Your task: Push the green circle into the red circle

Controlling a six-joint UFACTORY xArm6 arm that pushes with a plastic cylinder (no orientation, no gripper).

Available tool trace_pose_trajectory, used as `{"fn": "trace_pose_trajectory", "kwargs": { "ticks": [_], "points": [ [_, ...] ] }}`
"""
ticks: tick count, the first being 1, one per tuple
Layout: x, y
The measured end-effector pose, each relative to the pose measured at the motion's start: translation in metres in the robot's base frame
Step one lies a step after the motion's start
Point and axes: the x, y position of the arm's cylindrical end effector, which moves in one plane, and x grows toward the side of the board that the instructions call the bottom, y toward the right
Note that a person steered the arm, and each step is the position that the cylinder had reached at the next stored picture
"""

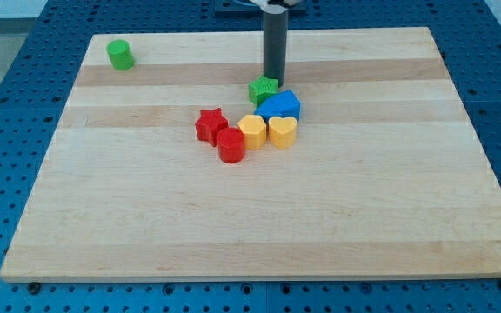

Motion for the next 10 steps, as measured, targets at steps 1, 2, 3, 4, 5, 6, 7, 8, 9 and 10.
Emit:
{"fn": "trace_pose_trajectory", "kwargs": {
  "ticks": [1, 2, 3, 4, 5, 6, 7, 8, 9, 10],
  "points": [
    [0.01, -0.015],
    [0.028, -0.024],
    [0.039, -0.027],
    [0.031, -0.034],
    [0.019, -0.067],
    [0.019, -0.147],
    [0.03, -0.232],
    [0.028, -0.292],
    [-0.018, -0.298],
    [-0.069, -0.304]
  ]
}}
